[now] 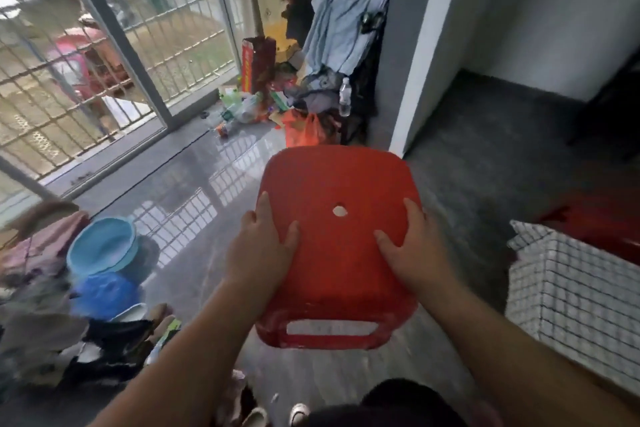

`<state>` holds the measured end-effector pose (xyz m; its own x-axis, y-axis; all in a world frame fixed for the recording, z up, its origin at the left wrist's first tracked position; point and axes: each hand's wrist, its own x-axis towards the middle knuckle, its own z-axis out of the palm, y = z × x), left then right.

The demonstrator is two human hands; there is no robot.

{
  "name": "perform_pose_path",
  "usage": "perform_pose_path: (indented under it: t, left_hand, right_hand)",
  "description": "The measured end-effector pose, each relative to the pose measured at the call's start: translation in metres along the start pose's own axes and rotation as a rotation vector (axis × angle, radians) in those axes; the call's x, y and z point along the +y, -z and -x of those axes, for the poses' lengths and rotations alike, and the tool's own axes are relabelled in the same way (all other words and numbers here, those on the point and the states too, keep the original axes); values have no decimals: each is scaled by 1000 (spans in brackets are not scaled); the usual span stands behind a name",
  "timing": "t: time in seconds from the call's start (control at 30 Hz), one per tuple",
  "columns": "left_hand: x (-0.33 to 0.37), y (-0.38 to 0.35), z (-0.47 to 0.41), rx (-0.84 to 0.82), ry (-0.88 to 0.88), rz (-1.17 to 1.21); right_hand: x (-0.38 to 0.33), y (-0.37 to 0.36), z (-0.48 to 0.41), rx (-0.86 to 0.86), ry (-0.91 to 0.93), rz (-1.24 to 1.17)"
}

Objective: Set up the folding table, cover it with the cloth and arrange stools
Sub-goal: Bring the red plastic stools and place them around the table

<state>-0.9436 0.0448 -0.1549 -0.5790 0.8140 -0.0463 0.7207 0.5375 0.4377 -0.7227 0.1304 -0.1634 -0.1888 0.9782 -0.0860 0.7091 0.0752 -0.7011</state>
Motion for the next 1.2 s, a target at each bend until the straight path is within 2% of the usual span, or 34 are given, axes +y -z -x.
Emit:
perform_pose_path:
  t: [0.23, 0.43, 0.63, 0.8, 1.0, 1.2]
  left_hand:
    - [90, -37, -79, -115, -271, 28]
    - [177, -105, -124, -199, -388, 23]
    - [267, -185, -165, -281, -445, 3]
    - [311, -258, -191, -411, -439, 21]
    - [328, -370, -230, -621, -433, -48]
    - [315, -502, -254, -792, -432, -152]
  right_hand:
    - [39, 41, -41, 240, -179, -54]
    - [107, 75, -96, 342, -271, -66]
    - [187, 117, -162, 359, -343, -94]
    - [249, 130, -205, 331, -429, -71]
    - [338, 99, -254, 270, -576, -104]
    - [449, 37, -299, 218, -697, -145]
